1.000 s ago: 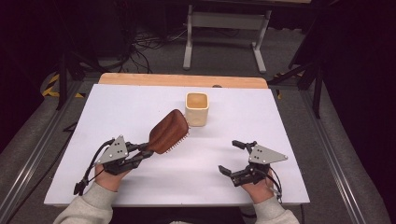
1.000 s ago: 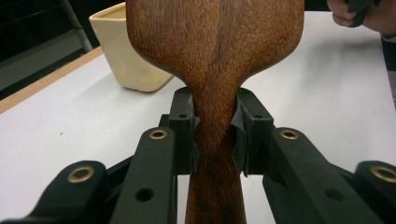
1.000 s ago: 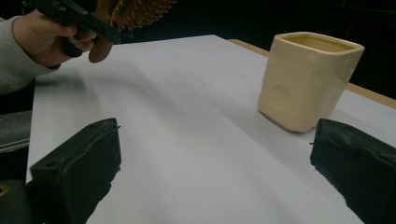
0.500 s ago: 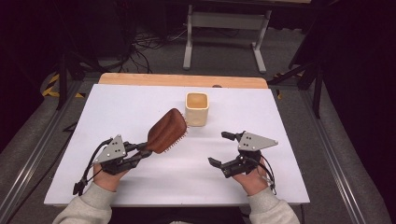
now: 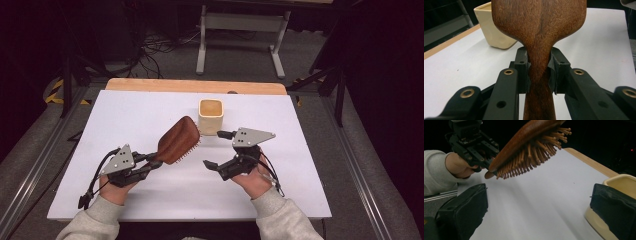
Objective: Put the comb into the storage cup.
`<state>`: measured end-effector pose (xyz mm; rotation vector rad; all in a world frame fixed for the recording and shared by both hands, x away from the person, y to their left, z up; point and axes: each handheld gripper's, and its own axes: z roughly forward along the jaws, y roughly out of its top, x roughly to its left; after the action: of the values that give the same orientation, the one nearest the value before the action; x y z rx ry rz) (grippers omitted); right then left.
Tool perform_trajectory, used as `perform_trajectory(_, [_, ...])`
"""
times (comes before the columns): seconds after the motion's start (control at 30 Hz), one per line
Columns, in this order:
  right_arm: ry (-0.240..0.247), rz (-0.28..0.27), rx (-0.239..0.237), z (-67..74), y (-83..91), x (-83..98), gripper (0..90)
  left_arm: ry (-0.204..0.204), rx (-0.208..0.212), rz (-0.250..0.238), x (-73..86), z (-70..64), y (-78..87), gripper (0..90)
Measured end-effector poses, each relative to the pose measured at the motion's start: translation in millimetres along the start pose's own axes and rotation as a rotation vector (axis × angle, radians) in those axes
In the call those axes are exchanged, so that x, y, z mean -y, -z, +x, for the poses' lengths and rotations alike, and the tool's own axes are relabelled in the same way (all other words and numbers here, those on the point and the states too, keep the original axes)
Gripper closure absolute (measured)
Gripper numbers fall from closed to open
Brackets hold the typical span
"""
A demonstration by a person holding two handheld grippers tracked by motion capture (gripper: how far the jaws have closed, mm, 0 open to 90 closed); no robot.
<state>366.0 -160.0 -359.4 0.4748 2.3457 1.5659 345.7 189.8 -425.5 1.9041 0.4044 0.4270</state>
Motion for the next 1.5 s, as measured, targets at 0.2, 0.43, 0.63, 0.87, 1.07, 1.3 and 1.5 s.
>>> perform_trajectory(0.2, [-0.014,0.012,-0.034,3.0,-18.0,-13.9,1.6,-0.001,-0.003,0.002,-0.1,-0.7,-0.1,72.7])
perform_trajectory(0.43, [-0.032,0.036,-0.045,6.0,-36.1,-23.5,1.3,-0.003,-0.008,-0.001,-0.2,-0.8,0.2,72.7])
perform_trajectory(0.63, [-0.04,0.051,-0.04,5.7,-47.6,-28.0,1.3,-0.001,0.0,0.003,-0.1,-1.3,-1.2,72.6])
perform_trajectory(0.87, [-0.052,0.061,-0.045,6.1,-56.5,-31.2,1.9,-0.005,-0.002,0.005,0.0,-3.2,-2.8,72.6])
perform_trajectory(1.07, [-0.067,0.068,-0.051,6.5,-61.2,-32.9,4.7,-0.01,-0.006,0.009,0.0,-4.3,-3.9,72.5])
perform_trajectory(1.3, [-0.089,0.069,-0.046,6.1,-61.3,-33.9,11.0,-0.014,-0.013,0.009,0.5,-4.9,-4.5,72.4])
perform_trajectory(1.5, [-0.099,0.049,-0.048,6.8,-57.6,-38.2,24.4,-0.022,-0.011,0.014,1.1,-5.9,-5.9,72.7])
